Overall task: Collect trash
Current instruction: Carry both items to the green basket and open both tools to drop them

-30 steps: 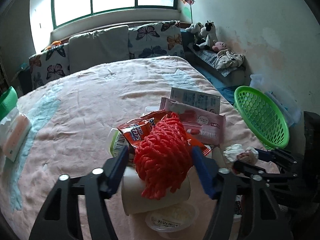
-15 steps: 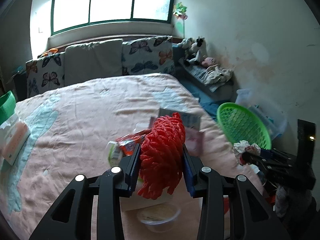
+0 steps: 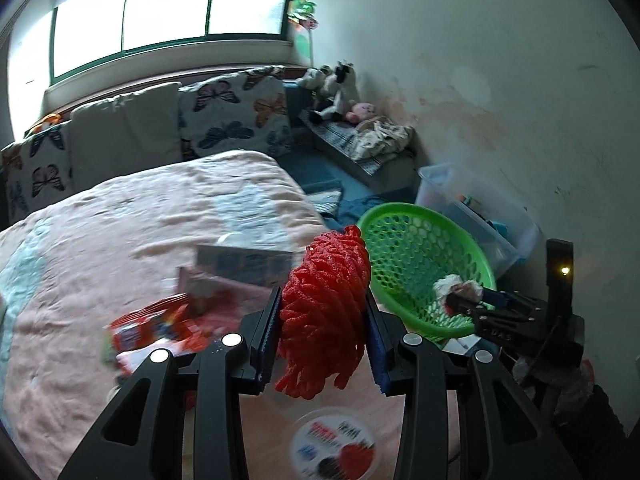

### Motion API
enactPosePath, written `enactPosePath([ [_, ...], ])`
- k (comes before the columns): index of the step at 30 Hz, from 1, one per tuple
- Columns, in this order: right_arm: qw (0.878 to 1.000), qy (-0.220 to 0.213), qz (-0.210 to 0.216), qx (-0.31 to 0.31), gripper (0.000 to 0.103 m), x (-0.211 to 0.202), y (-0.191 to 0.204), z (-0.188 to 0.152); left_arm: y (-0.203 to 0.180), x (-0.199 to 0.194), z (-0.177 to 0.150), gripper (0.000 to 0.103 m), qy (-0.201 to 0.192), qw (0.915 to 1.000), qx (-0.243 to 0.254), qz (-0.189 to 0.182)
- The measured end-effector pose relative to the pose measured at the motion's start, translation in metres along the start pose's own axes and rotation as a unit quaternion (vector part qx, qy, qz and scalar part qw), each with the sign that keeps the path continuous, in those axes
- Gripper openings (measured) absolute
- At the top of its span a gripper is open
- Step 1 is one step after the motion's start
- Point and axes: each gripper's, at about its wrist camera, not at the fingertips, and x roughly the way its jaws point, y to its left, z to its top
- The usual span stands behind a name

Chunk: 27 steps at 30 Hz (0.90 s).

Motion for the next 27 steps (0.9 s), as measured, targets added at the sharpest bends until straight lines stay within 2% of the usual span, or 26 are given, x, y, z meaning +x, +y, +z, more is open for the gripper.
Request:
enactPosePath([
  [4, 1.0, 0.0, -0.004, 0.008, 0.074, 0.002, -0.014, -0.002, -0.022, 0.025, 0.007, 0.037, 0.017, 0.9997, 0.013, -0.016],
  [12, 1.0, -0.021, -0.012, 0.014, 0.075, -0.02, -0.031, -0.01, -0.065, 0.072, 0.018, 0.038, 0.048, 0.9971, 0.043, -0.042],
  [21, 0.999, -0.034, -0.016, 0.019, 0.075, -0.044, -0.045, -0.028, -0.105, 0.116, 0.021, 0.041, 0.08, 0.9929, 0.074, -0.049],
  [24, 0.999, -0.037, -0.017, 0.028, 0.076, -0.05, -0.051, -0.033, -0.11, 0.124, 0.02, 0.048, 0.09, 0.992, 0.071, -0.054],
  [26, 0.999, -0.037, -0.015, 0.036, 0.076, -0.052, -0.055, -0.034, -0.113, 0.127, 0.019, 0.064, 0.089, 0.9922, 0.069, -0.054],
  [27, 0.998, -0.037, -0.015, 0.04, 0.076, -0.053, -0.057, -0.036, -0.115, 0.127, 0.019, 0.065, 0.087, 0.9923, 0.068, -0.056],
])
